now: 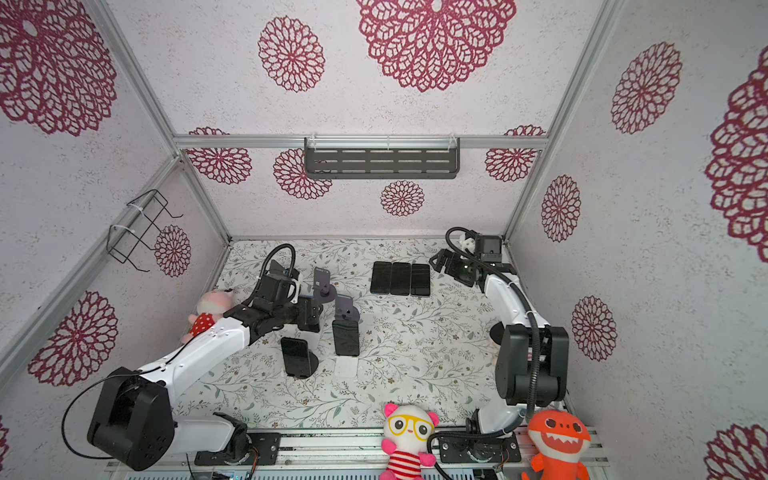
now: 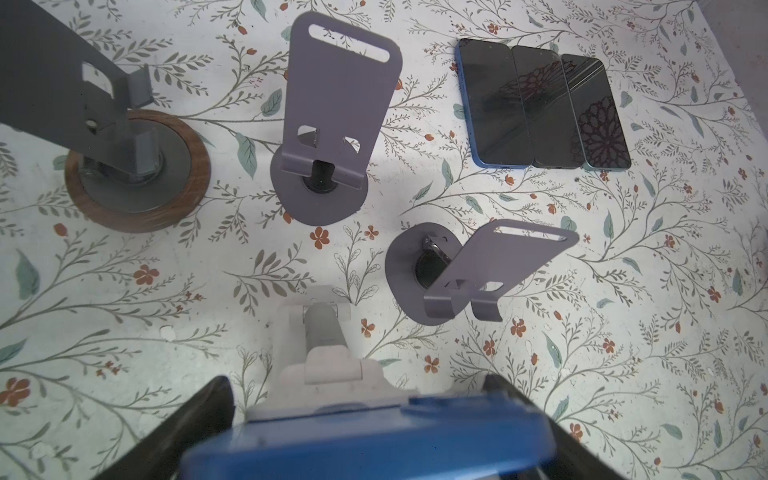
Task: Remove the phone from the phone stand
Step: 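Grip the blue-edged phone on its stand with the left gripper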
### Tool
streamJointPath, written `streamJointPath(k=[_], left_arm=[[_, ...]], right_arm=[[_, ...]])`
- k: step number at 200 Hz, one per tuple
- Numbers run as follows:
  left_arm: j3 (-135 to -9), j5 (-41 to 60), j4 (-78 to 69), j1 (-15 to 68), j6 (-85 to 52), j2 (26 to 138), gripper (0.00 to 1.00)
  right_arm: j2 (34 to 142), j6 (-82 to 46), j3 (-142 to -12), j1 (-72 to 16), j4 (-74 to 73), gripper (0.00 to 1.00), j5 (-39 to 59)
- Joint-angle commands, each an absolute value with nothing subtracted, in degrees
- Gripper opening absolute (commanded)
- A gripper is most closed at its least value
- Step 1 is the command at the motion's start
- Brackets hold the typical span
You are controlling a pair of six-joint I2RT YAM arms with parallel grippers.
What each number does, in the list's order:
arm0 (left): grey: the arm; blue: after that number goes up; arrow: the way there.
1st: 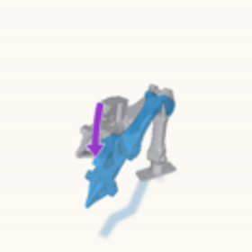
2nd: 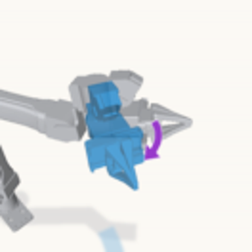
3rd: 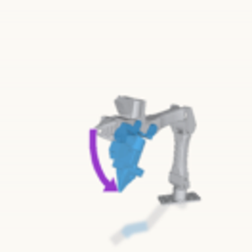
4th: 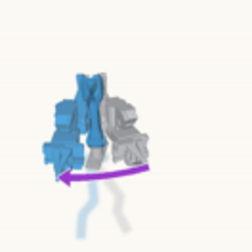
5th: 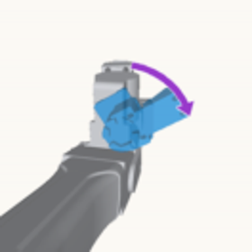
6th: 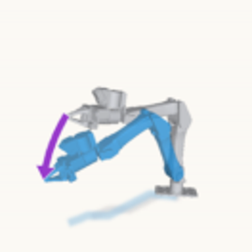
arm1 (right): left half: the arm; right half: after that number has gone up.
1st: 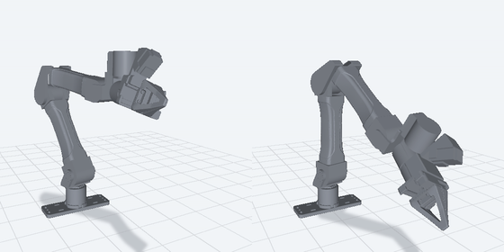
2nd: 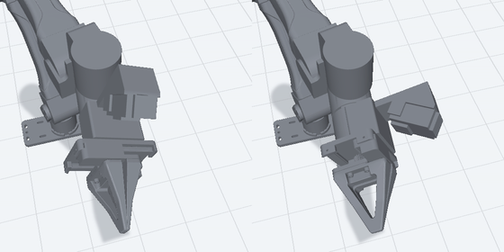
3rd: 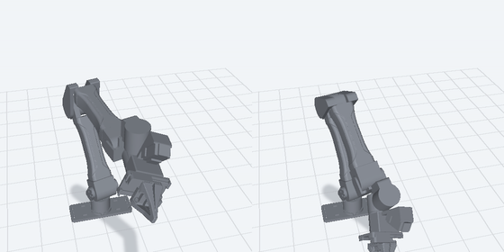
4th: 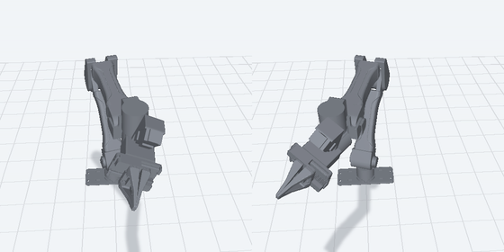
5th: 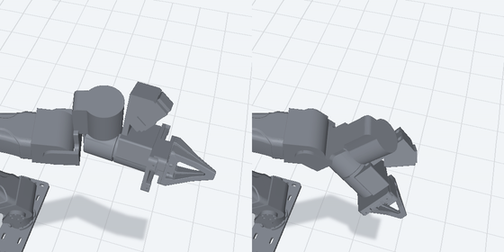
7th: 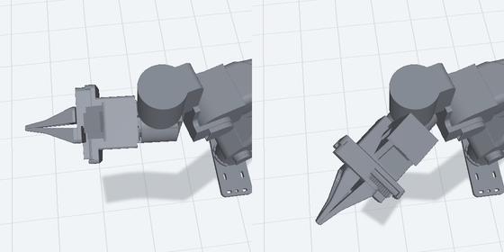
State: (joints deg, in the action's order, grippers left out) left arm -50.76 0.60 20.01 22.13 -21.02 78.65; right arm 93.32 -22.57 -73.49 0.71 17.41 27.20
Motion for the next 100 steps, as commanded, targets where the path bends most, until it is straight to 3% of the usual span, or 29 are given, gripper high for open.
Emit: streamJointPath(k=[1, 100], left_arm=[[-52.5, 0.0, 18.2, 22.2, -20.6, 79.5, 0.93], [-54.7, -1.0, 18.7, 22.2, -20.7, 81.6, 0.73]], right_arm=[[93.2, -22.2, -74.7, 1.1, 16.5, 0.99, 27.9], [92.7, -22.3, -73.6, 1.5, 15.4, 0.99, 27.8]])
